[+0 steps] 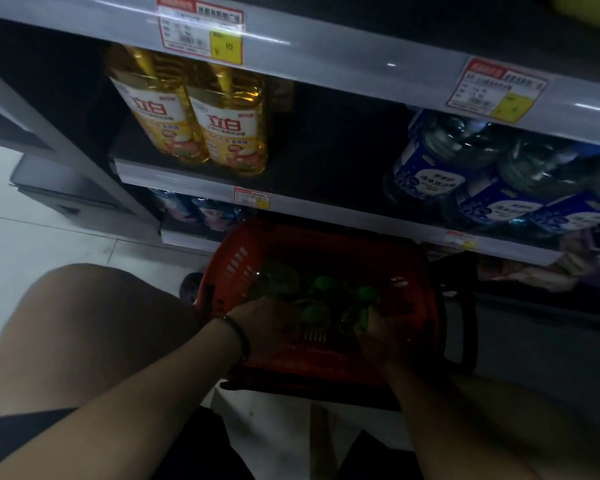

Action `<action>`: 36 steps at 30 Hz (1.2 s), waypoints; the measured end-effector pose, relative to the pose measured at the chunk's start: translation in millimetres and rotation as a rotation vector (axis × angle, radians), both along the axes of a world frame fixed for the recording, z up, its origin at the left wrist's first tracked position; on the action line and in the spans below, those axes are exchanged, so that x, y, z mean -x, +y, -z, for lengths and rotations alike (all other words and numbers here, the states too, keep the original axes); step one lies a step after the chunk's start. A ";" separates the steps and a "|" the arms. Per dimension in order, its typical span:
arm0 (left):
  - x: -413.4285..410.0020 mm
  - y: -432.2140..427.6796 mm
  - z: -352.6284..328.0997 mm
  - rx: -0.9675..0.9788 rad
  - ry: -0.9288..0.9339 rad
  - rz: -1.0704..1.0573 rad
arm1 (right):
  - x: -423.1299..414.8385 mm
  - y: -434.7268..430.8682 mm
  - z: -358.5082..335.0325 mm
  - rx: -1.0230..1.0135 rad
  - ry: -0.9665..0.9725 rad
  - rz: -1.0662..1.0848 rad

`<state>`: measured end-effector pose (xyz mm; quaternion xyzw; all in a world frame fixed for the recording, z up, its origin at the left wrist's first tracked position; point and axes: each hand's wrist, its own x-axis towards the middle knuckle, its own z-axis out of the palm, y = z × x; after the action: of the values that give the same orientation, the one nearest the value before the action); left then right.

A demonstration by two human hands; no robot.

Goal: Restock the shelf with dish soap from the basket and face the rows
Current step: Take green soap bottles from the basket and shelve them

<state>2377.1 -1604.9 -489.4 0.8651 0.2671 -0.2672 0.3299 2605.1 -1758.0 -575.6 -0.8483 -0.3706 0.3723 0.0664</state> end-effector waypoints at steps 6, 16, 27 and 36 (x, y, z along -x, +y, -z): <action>9.6 5.2 -1.7 -0.025 0.027 0.011 | 1.8 8.4 -41.0 0.080 -0.149 -0.120; 14.0 -21.8 -45.3 -0.024 -0.365 -0.296 | 9.5 5.8 -184.0 -0.099 -0.324 -0.277; 17.2 -24.1 -155.3 0.123 -0.946 -0.550 | 65.7 51.6 -379.2 -0.459 -0.205 -0.279; 73.0 23.5 -243.1 0.235 -1.145 -0.748 | 97.1 119.3 -437.1 -0.808 0.135 -0.180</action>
<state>2304.1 -1581.3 -246.3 0.6781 0.3008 0.3357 0.5805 2508.0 -1638.7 -138.6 -0.6921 -0.5541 0.2563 0.3851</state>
